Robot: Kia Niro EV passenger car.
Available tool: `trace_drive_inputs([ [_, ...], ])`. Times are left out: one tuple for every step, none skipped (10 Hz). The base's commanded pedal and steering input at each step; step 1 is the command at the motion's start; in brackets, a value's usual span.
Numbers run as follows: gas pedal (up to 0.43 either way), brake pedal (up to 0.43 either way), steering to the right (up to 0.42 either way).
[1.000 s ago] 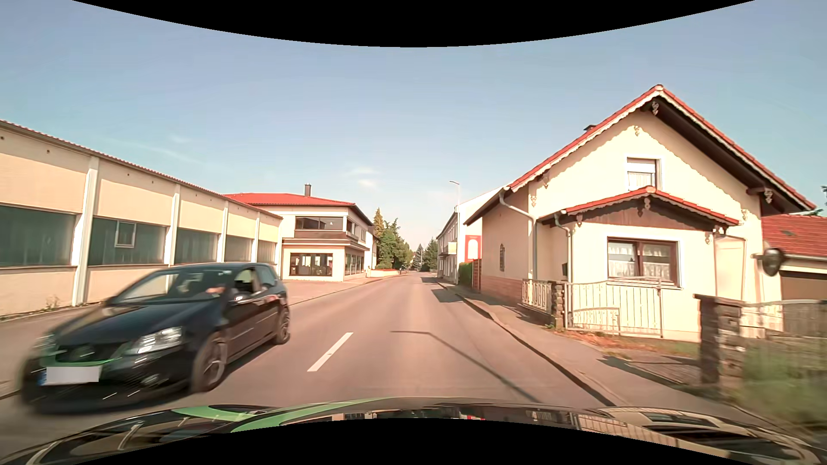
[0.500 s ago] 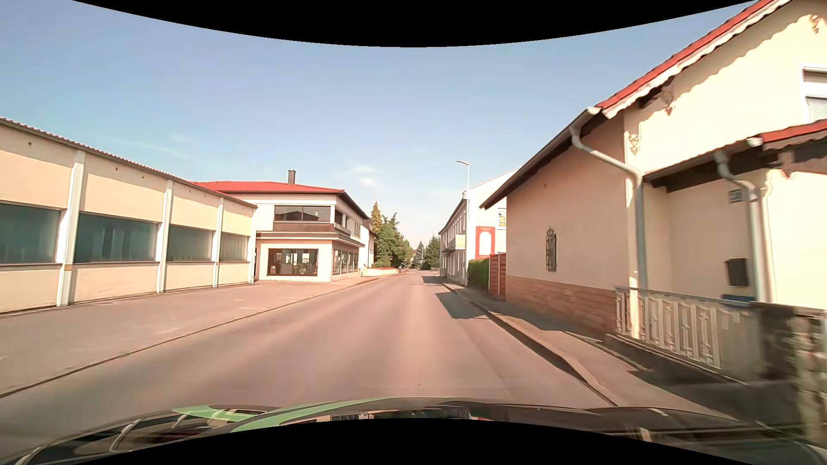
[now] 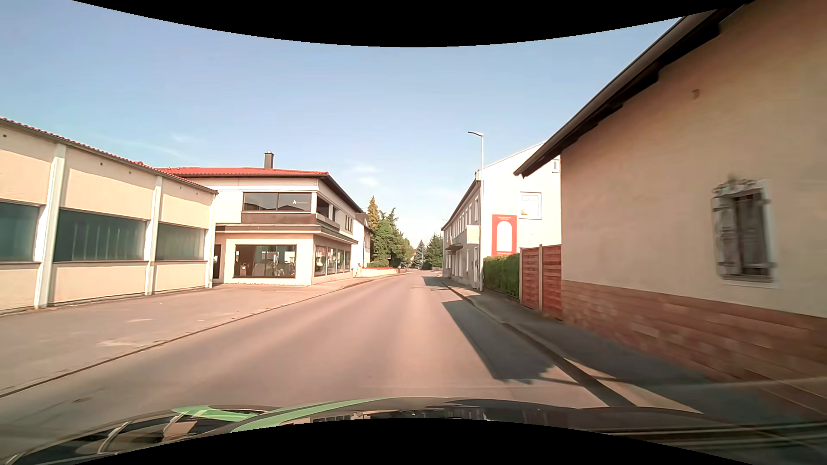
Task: Follow the waypoints while adhering to traffic rules and regulations
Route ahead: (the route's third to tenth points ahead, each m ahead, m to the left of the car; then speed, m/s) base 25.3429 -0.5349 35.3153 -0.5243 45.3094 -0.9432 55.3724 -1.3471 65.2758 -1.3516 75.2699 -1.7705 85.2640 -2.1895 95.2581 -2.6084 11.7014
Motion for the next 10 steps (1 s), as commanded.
trace_drive_inputs([
  [0.189,0.000,0.002],
  [0.189,0.000,0.004],
  [0.189,0.000,0.004],
  [0.177,0.000,0.004],
  [0.150,0.000,0.003],
  [0.138,0.000,0.003],
  [0.130,0.000,0.004],
  [0.130,0.000,0.005],
  [0.118,0.000,0.005],
  [0.110,0.000,0.005],
])
